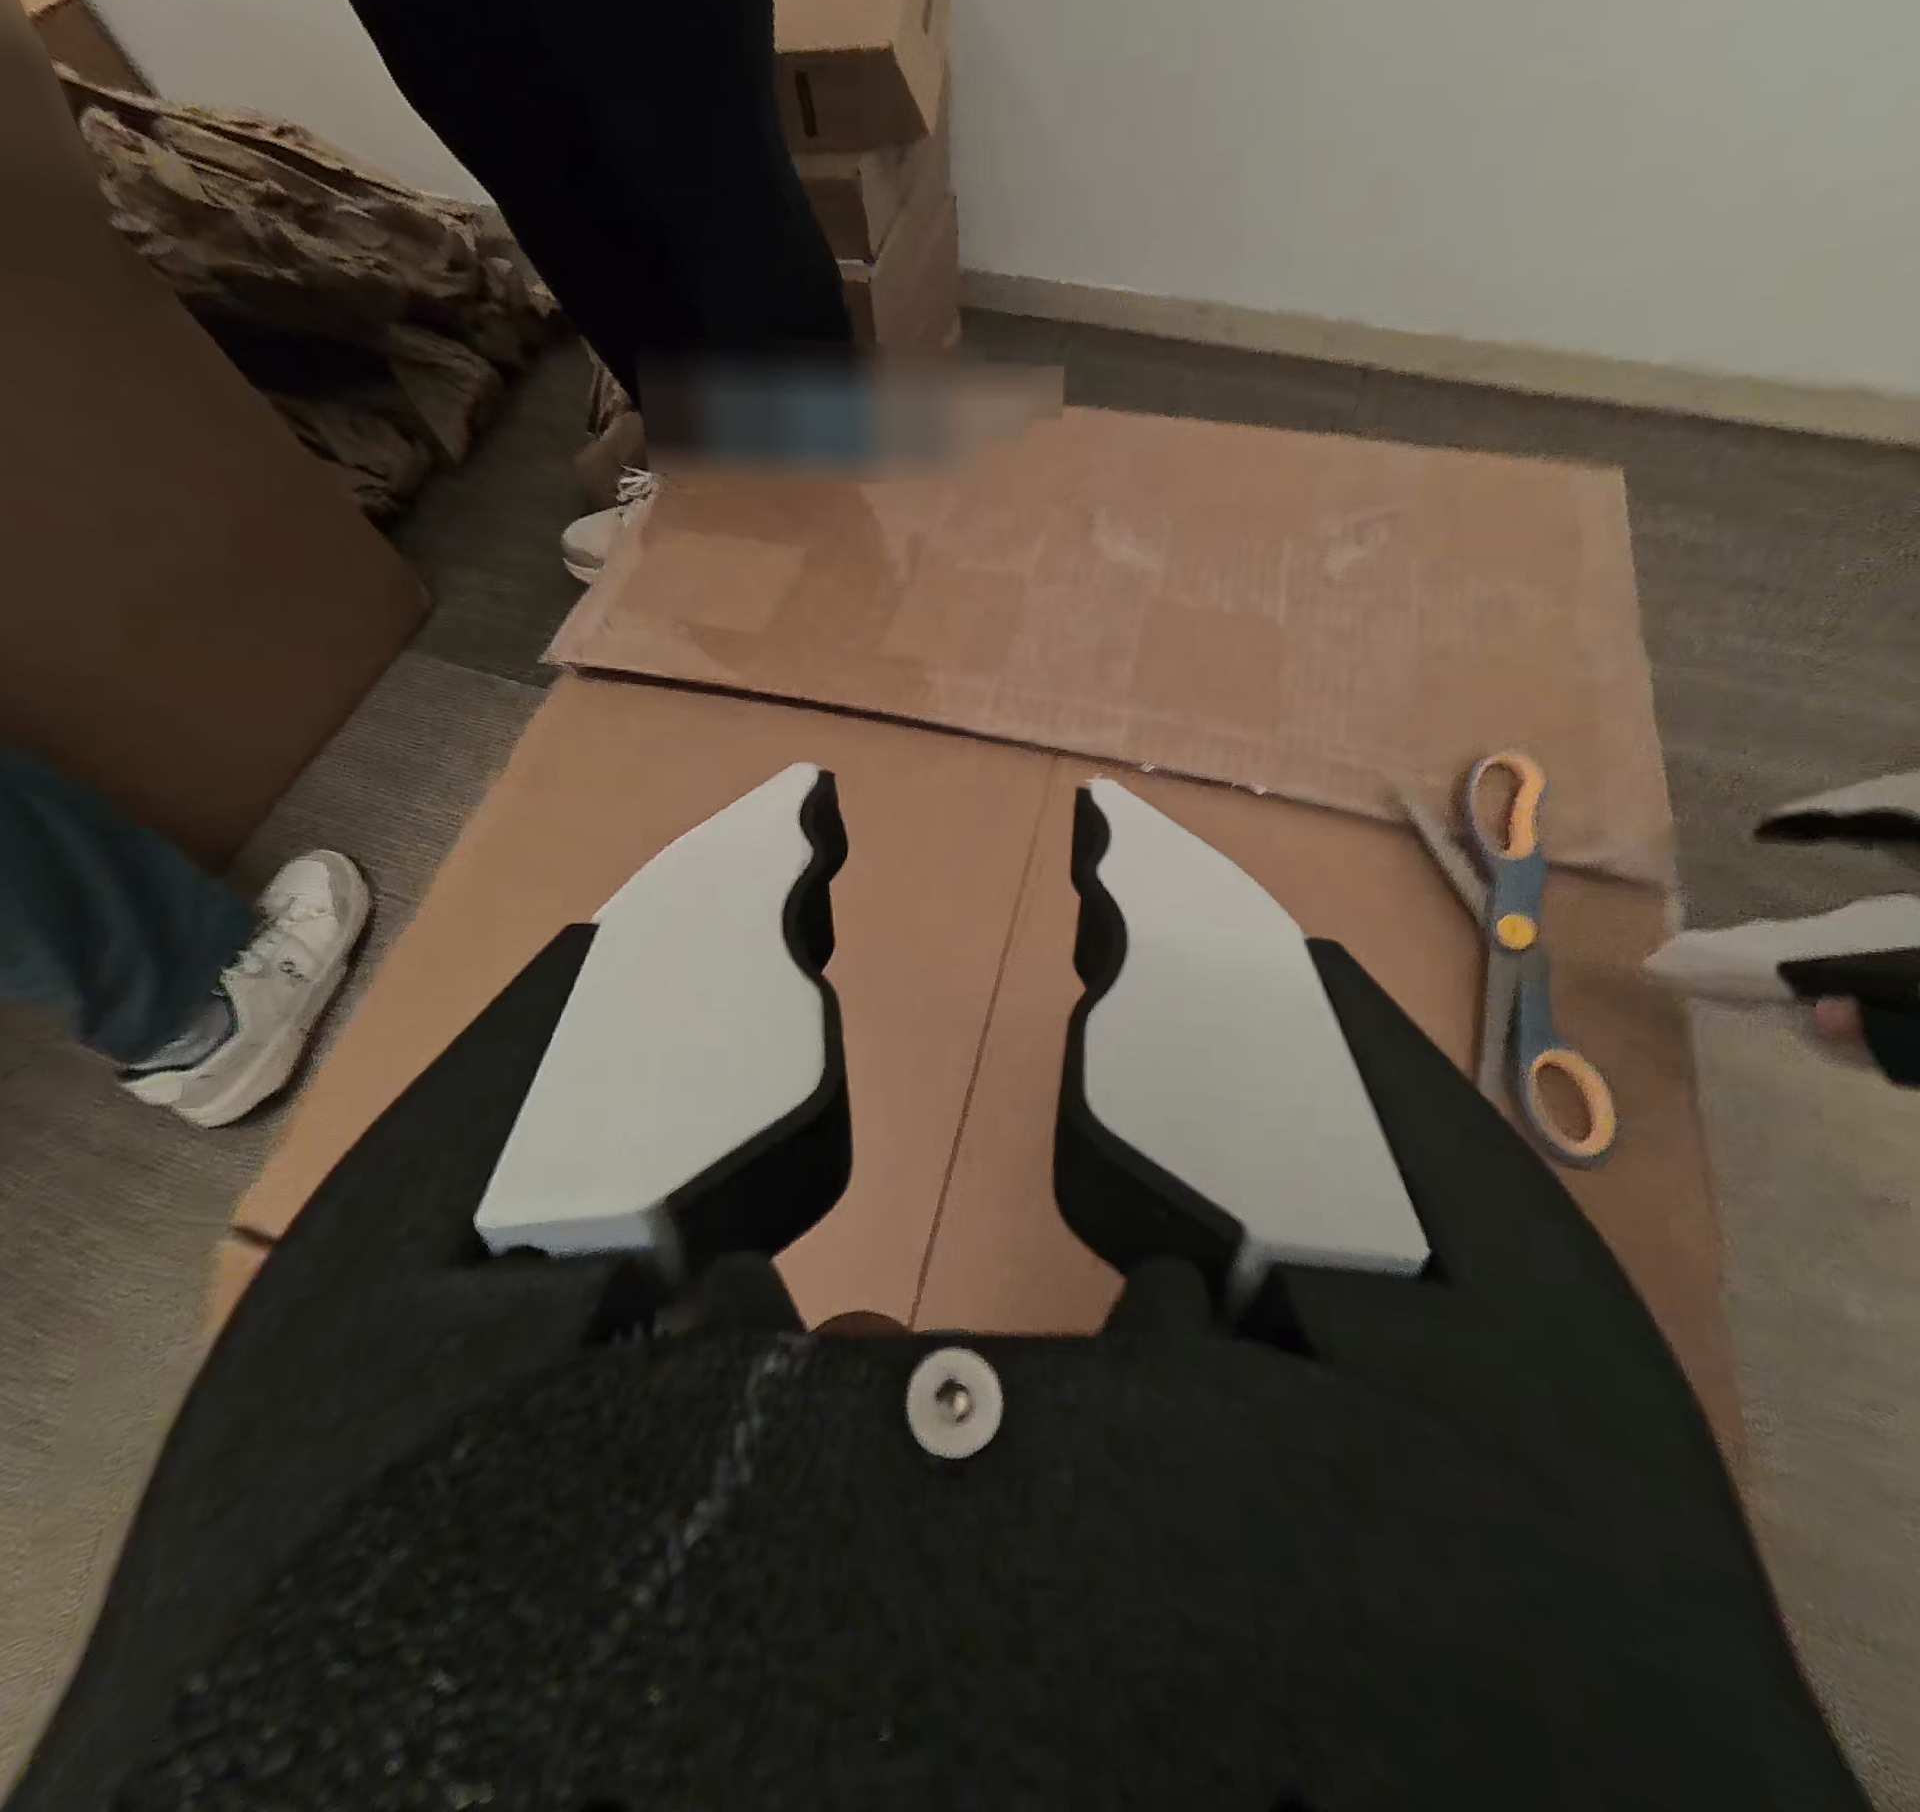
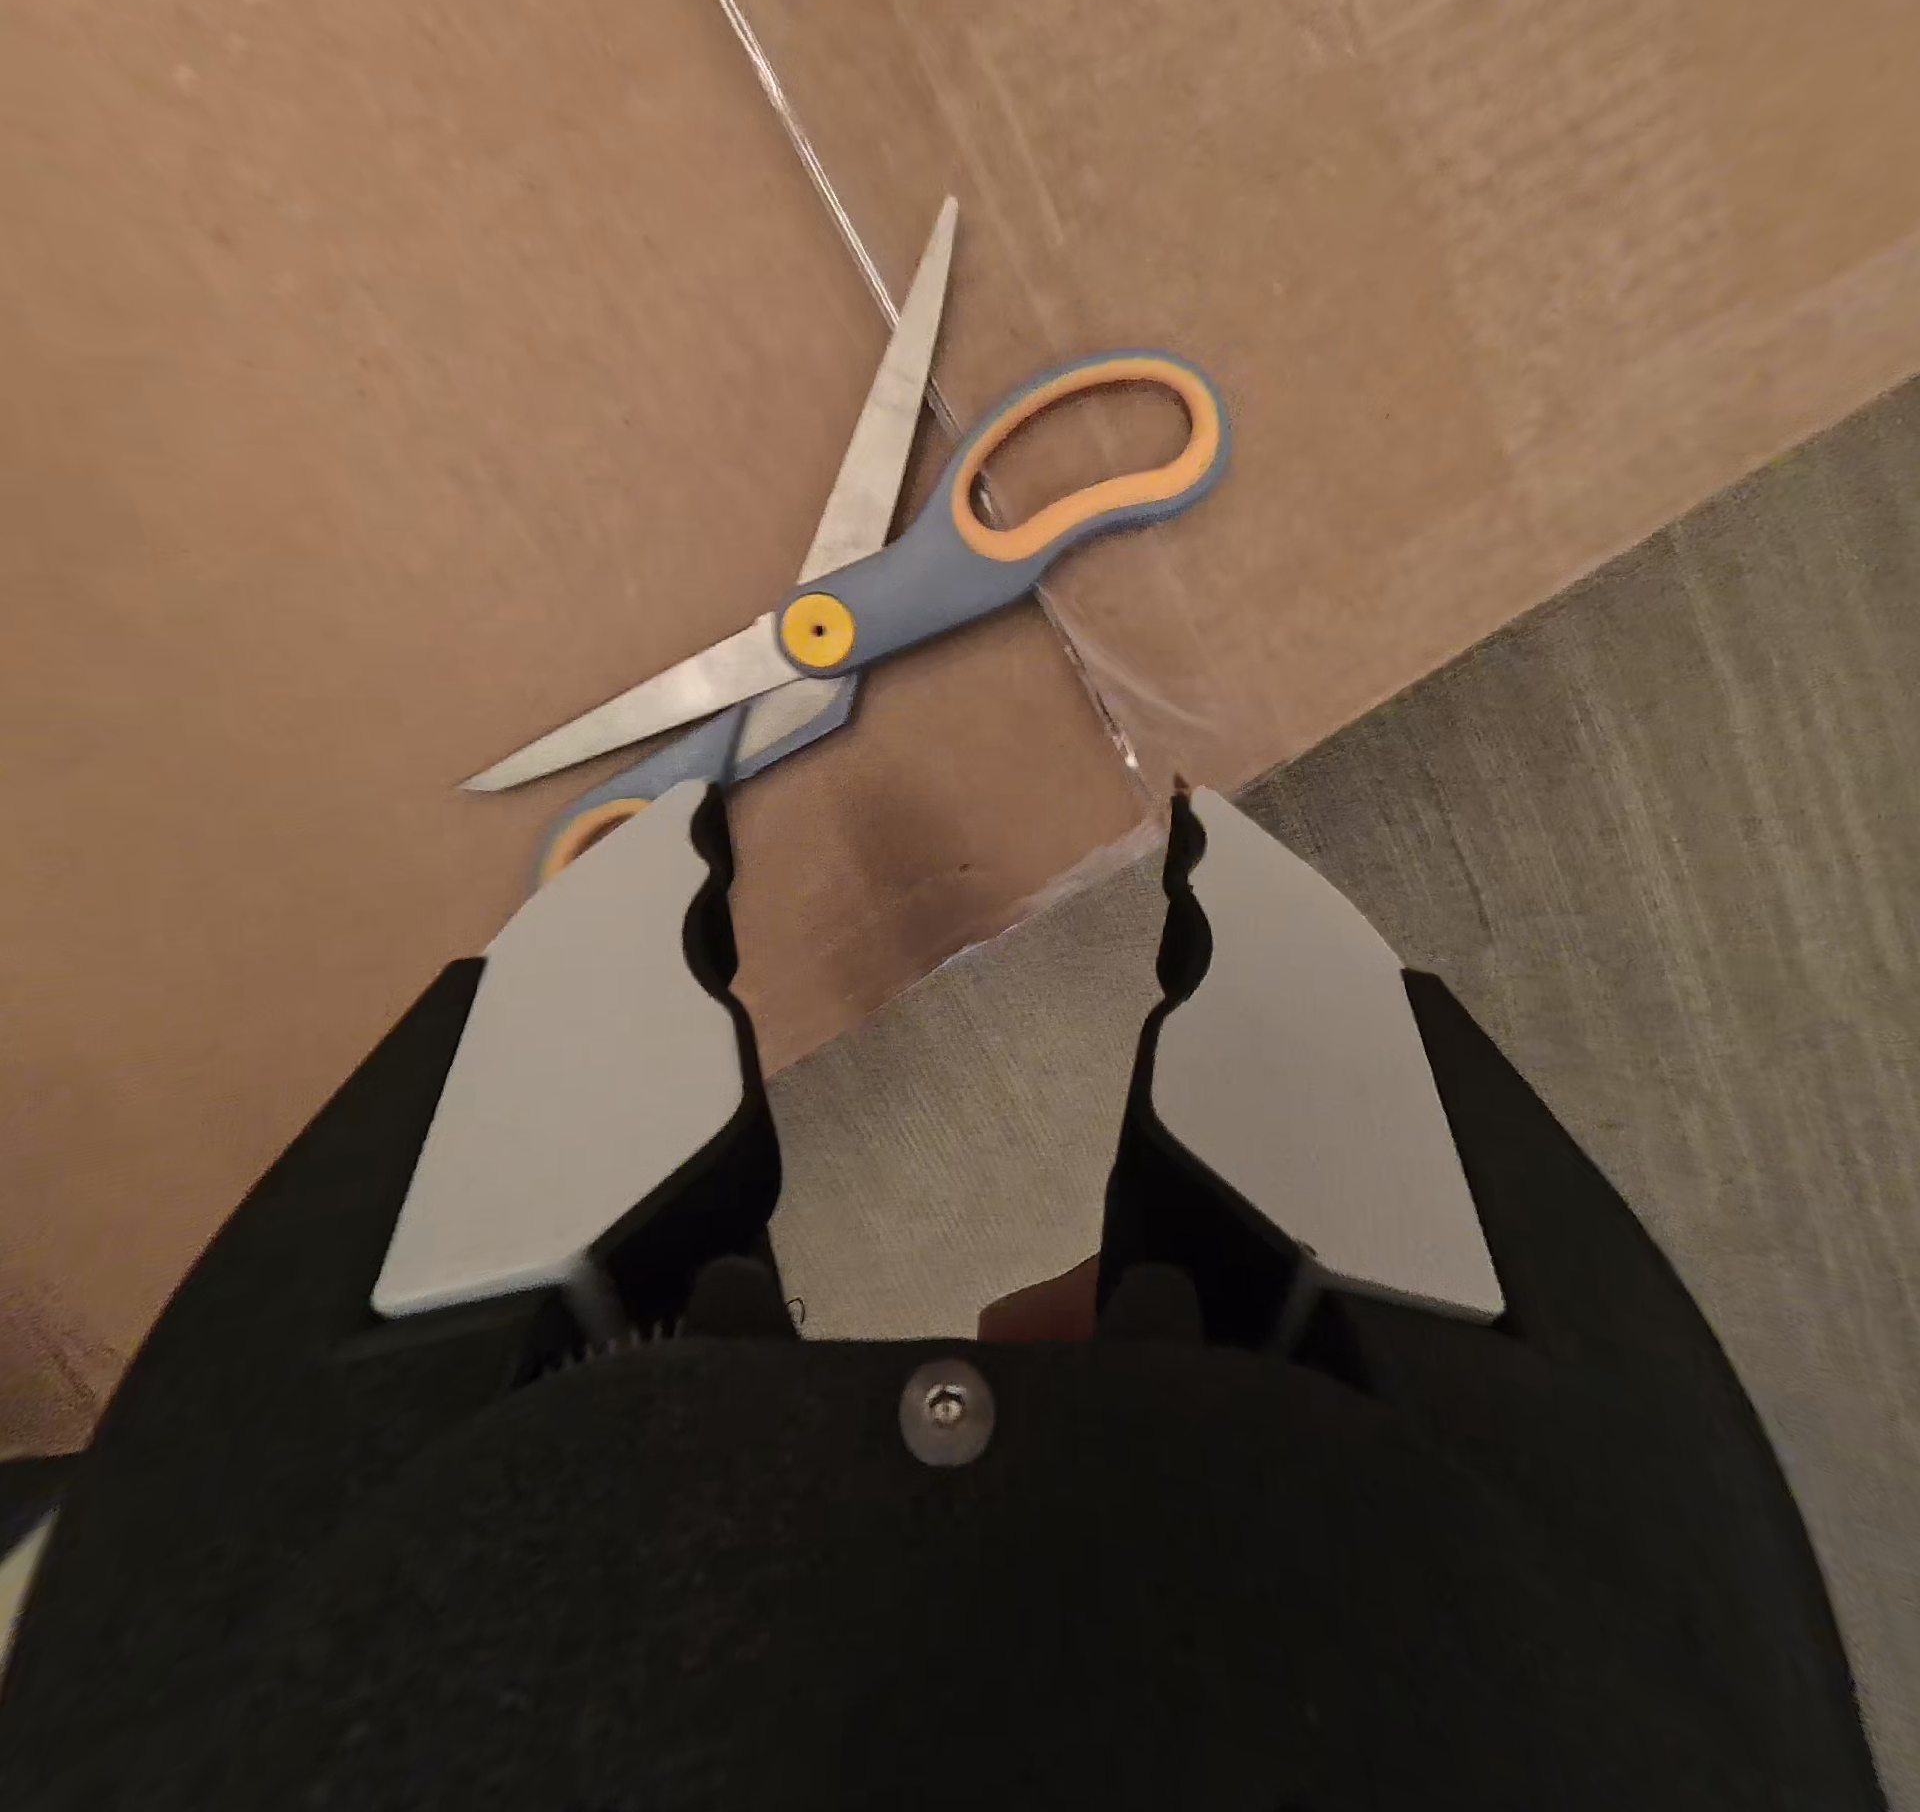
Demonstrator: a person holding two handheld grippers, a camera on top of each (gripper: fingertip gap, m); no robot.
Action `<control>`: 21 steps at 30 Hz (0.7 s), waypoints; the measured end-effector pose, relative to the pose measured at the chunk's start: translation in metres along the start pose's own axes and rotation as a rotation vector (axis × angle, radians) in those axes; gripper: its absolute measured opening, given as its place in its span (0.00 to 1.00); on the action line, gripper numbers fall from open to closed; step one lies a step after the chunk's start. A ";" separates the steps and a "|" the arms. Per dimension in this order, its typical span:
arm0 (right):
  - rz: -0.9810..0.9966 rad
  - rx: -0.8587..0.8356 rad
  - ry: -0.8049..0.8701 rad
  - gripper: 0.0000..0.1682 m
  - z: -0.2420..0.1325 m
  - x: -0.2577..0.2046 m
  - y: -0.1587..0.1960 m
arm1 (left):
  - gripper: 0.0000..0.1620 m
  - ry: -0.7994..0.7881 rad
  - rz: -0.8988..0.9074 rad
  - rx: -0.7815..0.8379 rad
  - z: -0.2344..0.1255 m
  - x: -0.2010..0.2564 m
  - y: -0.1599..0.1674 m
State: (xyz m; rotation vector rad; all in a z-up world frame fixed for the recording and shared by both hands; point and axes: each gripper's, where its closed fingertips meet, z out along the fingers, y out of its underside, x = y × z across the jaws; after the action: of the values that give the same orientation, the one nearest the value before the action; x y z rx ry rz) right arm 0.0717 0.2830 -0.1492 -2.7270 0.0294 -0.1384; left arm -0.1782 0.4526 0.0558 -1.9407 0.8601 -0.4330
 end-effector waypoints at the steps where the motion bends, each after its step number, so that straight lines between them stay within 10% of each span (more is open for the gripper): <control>1: 0.049 0.015 -0.032 0.47 -0.010 -0.006 -0.002 | 0.28 0.011 -0.035 -0.001 0.004 0.001 -0.001; 7: 0.701 0.309 -0.395 0.44 -0.056 -0.078 -0.070 | 0.29 0.219 -0.438 -0.105 0.056 0.003 0.017; 11: 0.889 0.286 -0.163 0.42 -0.014 -0.049 -0.047 | 0.26 0.349 -0.518 -0.182 0.112 -0.023 0.032; 21: 0.631 -0.029 0.114 0.35 0.065 -0.055 0.013 | 0.24 0.523 -0.230 -0.274 0.195 -0.038 0.037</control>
State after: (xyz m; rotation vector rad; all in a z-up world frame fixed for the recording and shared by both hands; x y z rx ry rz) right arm 0.0241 0.2994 -0.2185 -2.5925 0.9126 -0.1083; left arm -0.1008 0.5885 -0.0719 -2.2291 1.0688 -1.0383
